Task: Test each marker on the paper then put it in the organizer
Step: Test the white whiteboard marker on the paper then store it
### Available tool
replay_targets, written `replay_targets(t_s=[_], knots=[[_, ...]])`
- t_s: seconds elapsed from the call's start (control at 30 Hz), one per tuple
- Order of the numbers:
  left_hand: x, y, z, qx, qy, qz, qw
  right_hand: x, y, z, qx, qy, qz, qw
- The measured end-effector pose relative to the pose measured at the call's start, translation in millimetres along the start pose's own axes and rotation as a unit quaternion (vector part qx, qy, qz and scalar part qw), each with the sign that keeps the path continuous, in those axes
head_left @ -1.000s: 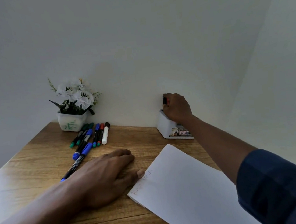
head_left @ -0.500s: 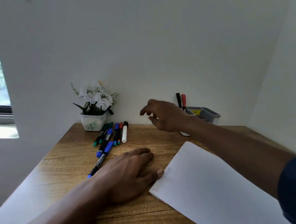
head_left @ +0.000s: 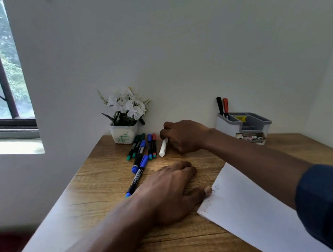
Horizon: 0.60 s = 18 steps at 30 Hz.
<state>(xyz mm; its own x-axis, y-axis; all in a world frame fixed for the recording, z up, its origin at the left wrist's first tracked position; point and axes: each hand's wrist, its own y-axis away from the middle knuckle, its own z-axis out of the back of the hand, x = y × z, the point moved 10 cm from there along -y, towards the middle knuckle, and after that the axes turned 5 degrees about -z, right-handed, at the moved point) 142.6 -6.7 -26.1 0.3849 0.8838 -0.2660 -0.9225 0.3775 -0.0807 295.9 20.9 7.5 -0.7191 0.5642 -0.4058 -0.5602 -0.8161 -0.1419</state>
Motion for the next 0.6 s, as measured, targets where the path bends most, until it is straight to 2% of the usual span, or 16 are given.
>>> replay_targets(t_s=[0.1,0.23,0.33,0.43,0.5,0.53,0.6], knots=[[0.0,-0.5,0.5,-0.002,0.000,0.000,1.000,1.5,6.4,-0.3,0.012,0.087,0.031,0.996],[-0.9,1.3,1.7,-0.008,-0.002,-0.004,1.000,-3.5,14.4,13.8,0.003,0.128,0.052,0.990],[0.0,0.7,1.2,-0.011,0.000,-0.006,1.000,-23.7,27.1,39.0,-0.037,0.087,0.006,0.995],[1.0,0.2,2.0,-0.019,0.008,-0.012,1.000,-53.7,58.4,70.4,-0.134,-0.029,-0.080,0.987],[1.0,1.0,4.2,-0.034,0.023,-0.017,0.999,-73.9,90.7,85.9,-0.211,-0.196,-0.155,0.945],[1.6,2.0,6.0,-0.049,0.037,-0.016,0.998,-81.3,108.4,88.0,-0.242,-0.292,-0.188,0.906],[3.3,5.4,12.7,-0.090,0.079,-0.017,0.993,-83.6,138.7,79.9,-0.261,-0.495,-0.225,0.798]])
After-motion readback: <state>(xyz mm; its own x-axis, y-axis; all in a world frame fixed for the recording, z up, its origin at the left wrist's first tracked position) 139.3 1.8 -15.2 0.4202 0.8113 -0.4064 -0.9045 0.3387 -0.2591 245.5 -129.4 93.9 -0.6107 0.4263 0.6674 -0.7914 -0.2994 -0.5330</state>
